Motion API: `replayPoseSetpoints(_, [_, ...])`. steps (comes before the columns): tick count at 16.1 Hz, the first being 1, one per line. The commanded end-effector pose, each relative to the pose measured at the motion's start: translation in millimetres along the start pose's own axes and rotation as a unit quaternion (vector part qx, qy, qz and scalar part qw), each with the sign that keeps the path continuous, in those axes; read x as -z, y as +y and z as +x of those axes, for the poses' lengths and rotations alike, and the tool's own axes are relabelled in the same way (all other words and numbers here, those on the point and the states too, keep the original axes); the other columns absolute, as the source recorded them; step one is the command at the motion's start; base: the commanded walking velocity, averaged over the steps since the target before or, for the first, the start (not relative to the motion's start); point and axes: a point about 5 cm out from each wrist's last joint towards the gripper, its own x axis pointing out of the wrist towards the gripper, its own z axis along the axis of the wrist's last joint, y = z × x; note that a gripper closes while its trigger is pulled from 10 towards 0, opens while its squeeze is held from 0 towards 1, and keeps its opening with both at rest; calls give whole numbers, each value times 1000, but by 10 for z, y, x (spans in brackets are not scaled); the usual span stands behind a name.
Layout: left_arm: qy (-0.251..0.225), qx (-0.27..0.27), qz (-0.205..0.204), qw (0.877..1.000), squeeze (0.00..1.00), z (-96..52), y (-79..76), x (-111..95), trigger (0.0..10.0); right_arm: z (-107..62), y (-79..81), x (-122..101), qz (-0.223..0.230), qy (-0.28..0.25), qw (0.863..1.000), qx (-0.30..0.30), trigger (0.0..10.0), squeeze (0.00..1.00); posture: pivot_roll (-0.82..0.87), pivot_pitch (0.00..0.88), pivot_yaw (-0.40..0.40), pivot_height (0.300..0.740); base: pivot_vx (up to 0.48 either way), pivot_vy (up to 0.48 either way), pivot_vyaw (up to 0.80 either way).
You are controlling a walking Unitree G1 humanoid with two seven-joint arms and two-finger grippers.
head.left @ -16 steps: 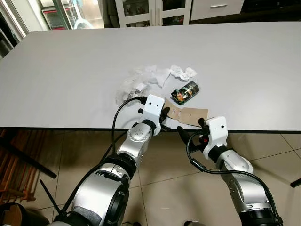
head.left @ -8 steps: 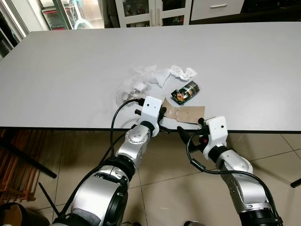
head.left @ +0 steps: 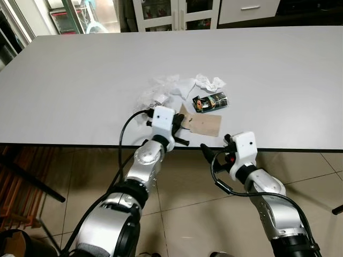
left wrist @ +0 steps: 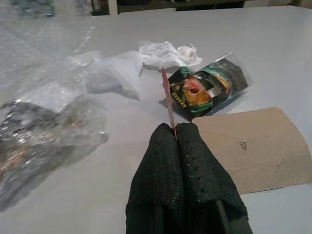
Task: Picking trash to rubbish bin
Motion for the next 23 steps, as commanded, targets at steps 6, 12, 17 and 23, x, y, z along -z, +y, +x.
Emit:
replayPoseSetpoints(6, [-80,10,20,997,0,-12,142,-319,10000,64,24,-57,0,-14,1000,-11,10000,0,-161,71,100,740,0,0,0])
replayPoseSetpoints(12, [-151,-27,35,988,0,-53,322,-670,10000,116,16,-110,3,-27,1000,-8,10000,0,-145,71,92,740,0,0,0])
replayPoseSetpoints(17, [-219,-109,23,969,0,-152,417,-893,10000,147,-115,-293,11,-78,996,49,10000,0,-138,70,85,740,0,0,0])
replayPoseSetpoints(23, [-226,-138,61,962,0,-219,373,-869,10000,162,-299,-570,30,-166,975,145,10000,0,-129,65,85,740,0,0,0])
